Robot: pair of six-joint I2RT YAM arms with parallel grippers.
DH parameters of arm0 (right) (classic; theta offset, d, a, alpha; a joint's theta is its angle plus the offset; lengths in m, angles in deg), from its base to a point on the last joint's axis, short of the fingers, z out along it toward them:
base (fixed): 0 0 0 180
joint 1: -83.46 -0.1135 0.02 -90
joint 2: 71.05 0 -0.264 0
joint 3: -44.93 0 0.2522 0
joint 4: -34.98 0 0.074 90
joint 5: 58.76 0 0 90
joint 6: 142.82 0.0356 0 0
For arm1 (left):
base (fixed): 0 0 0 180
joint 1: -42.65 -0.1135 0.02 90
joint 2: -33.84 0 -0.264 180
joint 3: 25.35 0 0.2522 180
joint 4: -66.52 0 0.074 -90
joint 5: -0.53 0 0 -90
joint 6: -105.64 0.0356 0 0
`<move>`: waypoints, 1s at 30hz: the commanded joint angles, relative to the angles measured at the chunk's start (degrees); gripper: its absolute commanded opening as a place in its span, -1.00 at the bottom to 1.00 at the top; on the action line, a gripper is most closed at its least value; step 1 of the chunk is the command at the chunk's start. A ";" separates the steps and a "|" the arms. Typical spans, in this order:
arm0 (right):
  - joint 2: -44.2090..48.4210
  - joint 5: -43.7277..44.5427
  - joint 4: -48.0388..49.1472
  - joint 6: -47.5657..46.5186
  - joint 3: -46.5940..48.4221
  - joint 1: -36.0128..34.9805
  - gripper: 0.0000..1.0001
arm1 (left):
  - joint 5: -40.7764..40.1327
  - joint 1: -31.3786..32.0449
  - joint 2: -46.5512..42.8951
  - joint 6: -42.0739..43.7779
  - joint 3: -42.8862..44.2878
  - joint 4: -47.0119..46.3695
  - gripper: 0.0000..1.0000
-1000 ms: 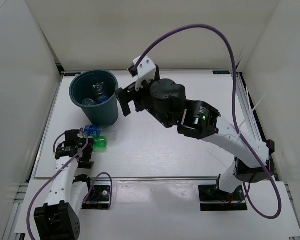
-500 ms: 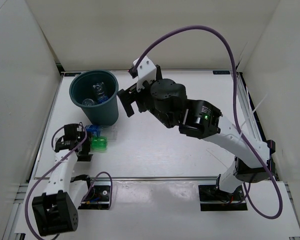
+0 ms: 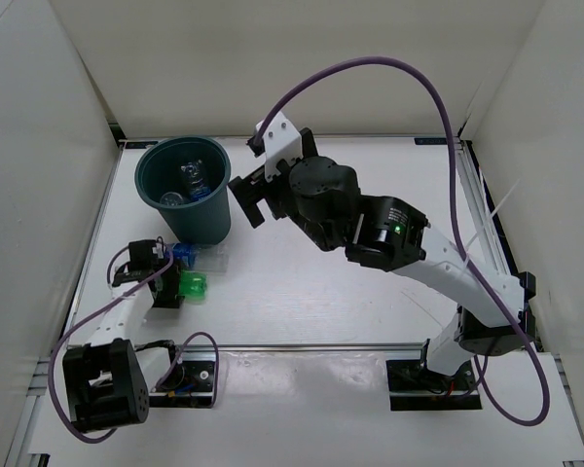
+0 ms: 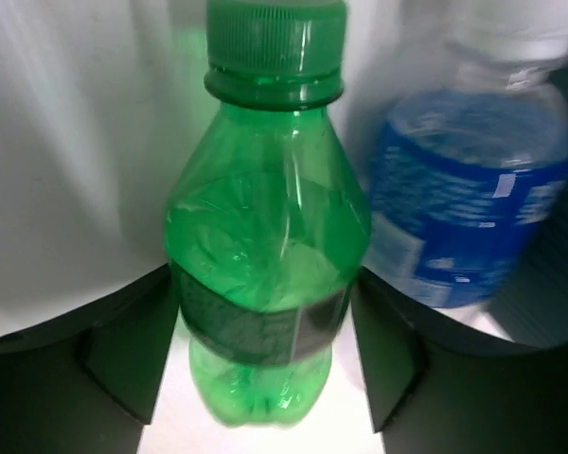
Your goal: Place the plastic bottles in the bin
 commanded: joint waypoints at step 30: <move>3.90 -6.12 1.24 6.92 -6.97 9.61 1.00 | -9.90 -0.35 -0.64 34.41 49.64 3.68 0.35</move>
